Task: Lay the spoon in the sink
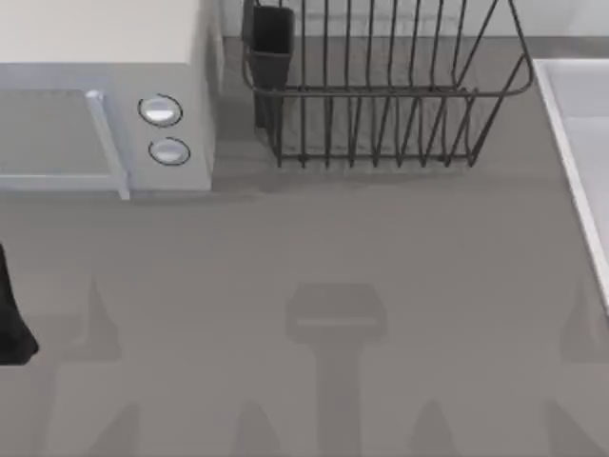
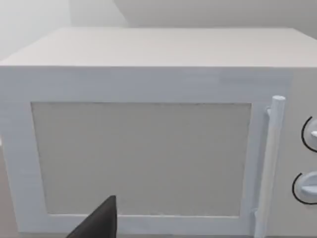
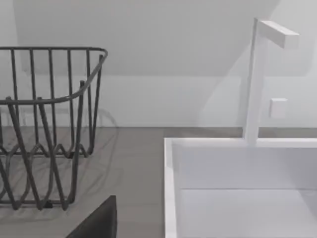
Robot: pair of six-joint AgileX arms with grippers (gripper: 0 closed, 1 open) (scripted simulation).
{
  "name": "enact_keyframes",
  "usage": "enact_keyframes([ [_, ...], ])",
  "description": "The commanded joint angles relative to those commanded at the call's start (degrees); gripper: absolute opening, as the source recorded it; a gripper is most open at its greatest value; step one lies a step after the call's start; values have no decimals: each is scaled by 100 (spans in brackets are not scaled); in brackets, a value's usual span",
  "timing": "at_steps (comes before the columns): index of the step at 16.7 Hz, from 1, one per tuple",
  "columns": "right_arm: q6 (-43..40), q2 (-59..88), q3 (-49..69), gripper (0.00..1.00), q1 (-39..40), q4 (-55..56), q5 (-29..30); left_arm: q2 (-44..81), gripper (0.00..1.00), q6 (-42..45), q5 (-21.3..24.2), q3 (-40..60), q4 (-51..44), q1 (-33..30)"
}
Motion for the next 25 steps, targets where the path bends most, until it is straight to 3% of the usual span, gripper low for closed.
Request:
enact_keyframes([
  [3, -63, 72, 64, 100, -41, -70, 3, 0, 100, 0, 0, 0, 0, 0],
  [7, -737, 926, 743, 100, -444, -845, -1, 0, 100, 0, 0, 0, 0, 0],
  [18, -3907, 6187, 3795, 100, -2368, -4769, -14, 0, 100, 0, 0, 0, 0, 0],
  [25, -5007, 7849, 4945, 100, -3049, -6047, -22, 0, 100, 0, 0, 0, 0, 0],
])
